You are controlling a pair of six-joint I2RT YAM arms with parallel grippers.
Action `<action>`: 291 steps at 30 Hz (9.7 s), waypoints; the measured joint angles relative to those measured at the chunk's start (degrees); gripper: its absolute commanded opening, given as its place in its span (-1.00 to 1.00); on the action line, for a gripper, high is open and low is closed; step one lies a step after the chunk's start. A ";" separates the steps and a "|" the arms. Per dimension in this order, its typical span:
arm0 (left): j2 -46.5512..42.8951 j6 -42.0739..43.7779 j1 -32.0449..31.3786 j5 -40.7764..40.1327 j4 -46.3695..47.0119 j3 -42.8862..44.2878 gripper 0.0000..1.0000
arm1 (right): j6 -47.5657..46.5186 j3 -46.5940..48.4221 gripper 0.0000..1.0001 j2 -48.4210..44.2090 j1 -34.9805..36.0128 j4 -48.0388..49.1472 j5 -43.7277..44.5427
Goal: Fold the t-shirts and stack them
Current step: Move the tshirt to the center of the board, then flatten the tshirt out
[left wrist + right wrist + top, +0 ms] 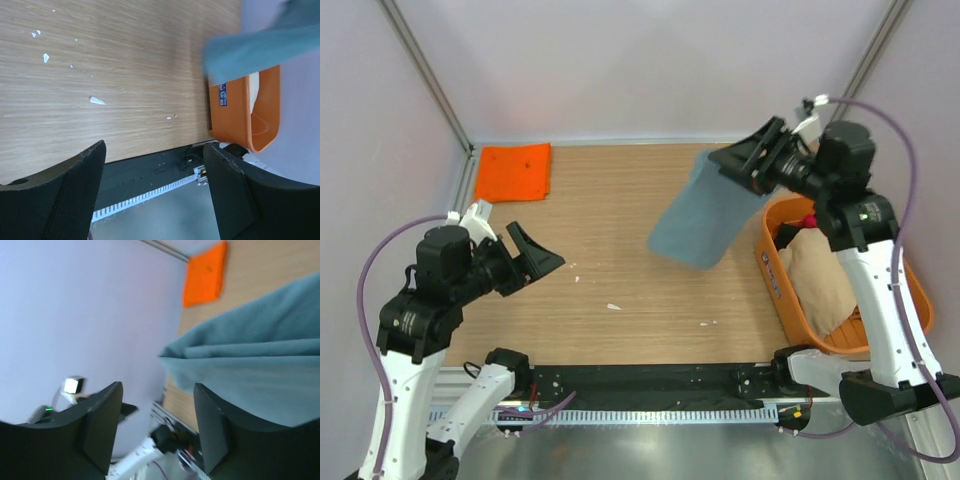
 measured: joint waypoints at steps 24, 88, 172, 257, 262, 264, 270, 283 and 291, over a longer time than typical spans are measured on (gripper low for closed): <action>29.51 0.33 -21.22 -7.54 10.78 -8.35 0.66 | -17.70 -35.76 0.25 -1.38 -3.23 -21.14 41.99; 3.37 -3.32 -33.59 -29.11 4.59 -8.15 0.64 | -15.76 -6.80 0.14 28.87 27.32 3.28 14.34; 61.92 15.61 -44.09 -20.09 24.72 5.77 -0.22 | -7.13 -54.40 -0.31 11.15 12.59 9.07 22.64; 17.55 22.73 -45.31 -25.83 16.00 40.83 -1.00 | -7.43 25.70 -0.97 -1.25 -3.10 7.19 21.94; 18.05 19.32 -45.31 -31.56 15.39 38.47 -1.00 | -6.56 30.40 -0.98 7.37 -2.95 15.23 20.44; 16.92 17.57 -45.31 -37.68 14.25 34.49 -1.00 | -5.84 32.37 -0.97 14.25 0.04 19.56 19.78; 10.45 8.52 -43.34 -55.08 7.85 8.57 -1.00 | -4.63 45.42 -0.97 46.40 11.13 23.56 17.18; 9.22 -4.35 -16.83 -49.05 0.35 -13.70 0.52 | -11.41 22.69 0.11 69.96 21.33 6.08 18.56; 13.33 -4.50 -16.48 -43.01 0.35 -12.31 0.75 | -17.94 -7.04 0.17 19.28 20.13 -1.53 26.71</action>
